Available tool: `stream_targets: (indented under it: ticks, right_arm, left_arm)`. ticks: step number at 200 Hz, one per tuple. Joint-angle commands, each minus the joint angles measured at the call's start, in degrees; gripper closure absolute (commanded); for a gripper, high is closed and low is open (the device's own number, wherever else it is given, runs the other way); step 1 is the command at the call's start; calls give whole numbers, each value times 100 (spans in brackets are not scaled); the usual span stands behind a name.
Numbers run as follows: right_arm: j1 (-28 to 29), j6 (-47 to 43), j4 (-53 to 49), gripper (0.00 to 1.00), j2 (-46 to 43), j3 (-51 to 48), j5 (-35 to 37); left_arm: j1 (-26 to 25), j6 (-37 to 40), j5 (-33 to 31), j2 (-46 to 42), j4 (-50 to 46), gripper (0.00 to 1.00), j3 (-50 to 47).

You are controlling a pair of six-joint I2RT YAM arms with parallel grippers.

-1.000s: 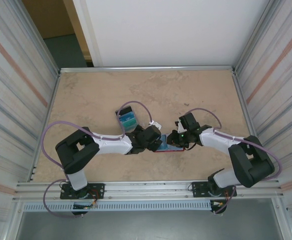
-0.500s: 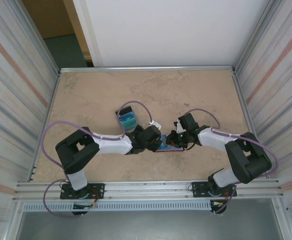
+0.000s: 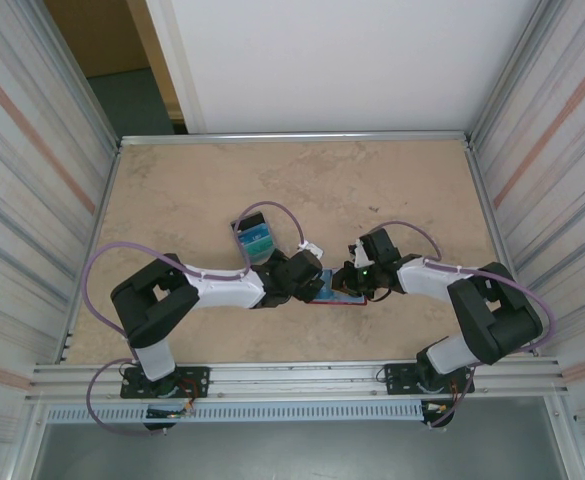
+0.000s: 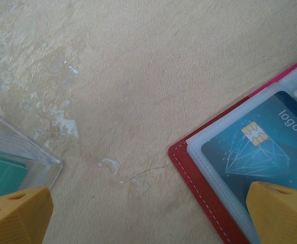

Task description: Take the credit cards out of the card holder

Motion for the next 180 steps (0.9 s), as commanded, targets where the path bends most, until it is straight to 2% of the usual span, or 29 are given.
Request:
stream_targets:
  ticks: [1,73,124,180]
  right_arm:
    - [-54,182,391,87,90,-85,-364]
    - [-80,335,806,87,308,-140,-621]
    - [-91,323,863,100,360,-166,-698]
    - [-90,152,480,100,316,-121,-543]
  left_arm:
    - [-20,-5,-21,60,-485,1,-54]
    - [-233,-257,72,1,-792,1,-19]
    - [-286,-416,26,-202,-971,1,-79]
    - [-322,-579,-110,-482,-1147,1,-173]
